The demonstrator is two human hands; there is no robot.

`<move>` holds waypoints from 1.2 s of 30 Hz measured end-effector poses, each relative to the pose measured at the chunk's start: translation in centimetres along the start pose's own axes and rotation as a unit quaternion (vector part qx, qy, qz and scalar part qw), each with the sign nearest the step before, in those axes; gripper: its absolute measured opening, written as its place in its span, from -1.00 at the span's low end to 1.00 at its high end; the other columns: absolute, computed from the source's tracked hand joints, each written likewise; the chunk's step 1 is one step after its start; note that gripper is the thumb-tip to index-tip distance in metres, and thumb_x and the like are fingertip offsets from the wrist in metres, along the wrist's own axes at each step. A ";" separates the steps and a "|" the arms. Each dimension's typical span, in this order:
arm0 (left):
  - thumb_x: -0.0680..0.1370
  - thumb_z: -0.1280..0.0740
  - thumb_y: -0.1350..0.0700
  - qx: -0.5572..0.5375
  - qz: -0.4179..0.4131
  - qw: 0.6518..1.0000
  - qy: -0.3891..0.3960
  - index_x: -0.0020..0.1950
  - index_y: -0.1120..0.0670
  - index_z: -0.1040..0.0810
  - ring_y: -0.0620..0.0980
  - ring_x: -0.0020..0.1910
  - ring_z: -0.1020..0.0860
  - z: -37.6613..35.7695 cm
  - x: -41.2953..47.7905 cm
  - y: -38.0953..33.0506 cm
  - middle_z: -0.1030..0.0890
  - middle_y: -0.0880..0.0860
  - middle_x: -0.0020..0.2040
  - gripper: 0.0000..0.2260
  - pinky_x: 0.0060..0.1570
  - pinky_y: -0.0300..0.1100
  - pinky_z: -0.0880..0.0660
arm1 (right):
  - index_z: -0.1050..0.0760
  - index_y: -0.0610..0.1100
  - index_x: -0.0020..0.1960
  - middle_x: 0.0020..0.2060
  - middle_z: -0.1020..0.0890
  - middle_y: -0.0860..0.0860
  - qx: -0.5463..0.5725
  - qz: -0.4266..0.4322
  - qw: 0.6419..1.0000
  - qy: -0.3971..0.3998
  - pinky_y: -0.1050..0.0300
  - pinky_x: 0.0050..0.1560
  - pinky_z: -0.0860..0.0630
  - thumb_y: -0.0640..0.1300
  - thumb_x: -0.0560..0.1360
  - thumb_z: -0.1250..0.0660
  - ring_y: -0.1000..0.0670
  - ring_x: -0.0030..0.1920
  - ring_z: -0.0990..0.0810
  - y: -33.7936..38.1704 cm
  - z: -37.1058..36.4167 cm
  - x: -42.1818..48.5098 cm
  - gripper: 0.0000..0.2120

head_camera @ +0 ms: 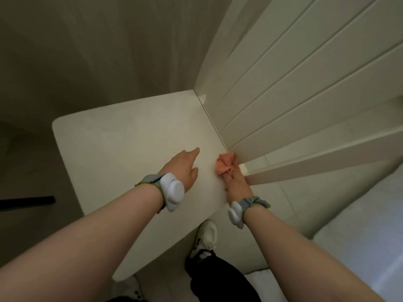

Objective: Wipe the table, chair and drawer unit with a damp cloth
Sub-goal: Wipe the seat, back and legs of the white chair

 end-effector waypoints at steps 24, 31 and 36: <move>0.61 -0.13 0.09 0.052 -0.009 0.999 0.014 0.53 0.06 -0.04 0.07 0.44 -0.25 8.1 -17.6 -13.1 -0.26 0.11 0.47 -0.49 0.38 -0.11 -0.24 | -0.48 -0.02 0.30 0.09 -0.58 -0.04 0.374 -0.135 0.904 -0.160 0.26 0.03 -0.39 -0.40 0.44 -0.11 -0.03 0.10 -0.54 1.7 18.5 -23.0 -0.47; 0.61 -0.16 0.08 0.047 -0.040 0.997 -0.049 0.52 0.07 -0.07 0.05 0.44 -0.26 9.8 -18.3 -22.8 -0.26 0.08 0.48 -0.49 0.36 -0.17 -0.20 | -0.42 -0.04 0.37 0.24 -0.54 -0.03 0.425 -0.096 0.862 -0.259 0.36 0.09 -0.33 -0.45 0.41 -0.13 0.11 0.18 -0.45 -2.1 29.5 -28.1 -0.40; 0.61 -0.14 0.10 0.038 -0.051 0.995 -0.078 0.53 0.05 -0.05 0.04 0.46 -0.21 10.7 -18.4 -28.9 -0.22 0.07 0.50 -0.49 0.36 -0.20 -0.15 | -0.43 -0.03 0.36 0.18 -0.57 -0.05 0.428 -0.036 0.860 -0.277 0.35 0.04 -0.40 -0.44 0.42 -0.14 0.04 0.13 -0.52 -4.9 35.5 -31.2 -0.42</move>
Point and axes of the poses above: each hand's wrist, its own x-axis towards the middle knuckle, its own z-axis out of the back of the hand, y = z × x, the point moved 3 cm from there along x, towards the middle knuckle
